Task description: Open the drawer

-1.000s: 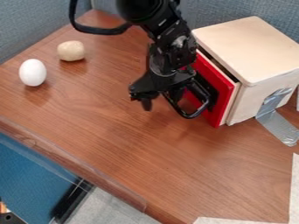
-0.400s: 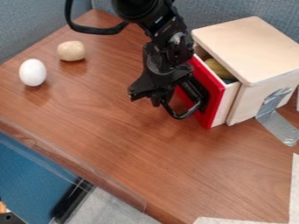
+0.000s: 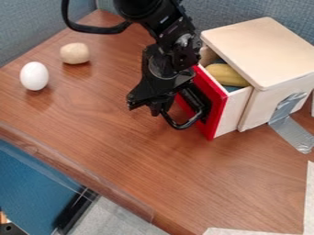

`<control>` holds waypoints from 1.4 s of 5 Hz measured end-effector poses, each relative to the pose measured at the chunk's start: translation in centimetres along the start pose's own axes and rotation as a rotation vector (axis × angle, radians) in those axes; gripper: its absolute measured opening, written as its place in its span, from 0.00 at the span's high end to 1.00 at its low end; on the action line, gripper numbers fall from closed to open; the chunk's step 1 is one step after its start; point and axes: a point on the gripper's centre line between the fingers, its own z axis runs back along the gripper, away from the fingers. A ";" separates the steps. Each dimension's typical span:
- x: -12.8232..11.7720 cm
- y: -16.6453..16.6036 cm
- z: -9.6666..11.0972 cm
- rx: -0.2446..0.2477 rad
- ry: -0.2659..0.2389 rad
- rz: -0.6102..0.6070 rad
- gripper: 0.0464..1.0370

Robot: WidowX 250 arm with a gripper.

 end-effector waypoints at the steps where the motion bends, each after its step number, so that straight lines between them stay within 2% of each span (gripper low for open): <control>1: -0.1 0.9 0.2 0.061 -0.014 0.073 0.93; 2: 0.1 1.6 0.3 0.107 -0.033 0.127 0.93; 4: 0.1 2.0 0.5 0.148 -0.032 0.171 0.93; 5: 0.7 2.5 1.0 0.141 -0.010 0.216 0.93; 7: 1.5 4.2 1.1 0.178 0.076 0.212 0.93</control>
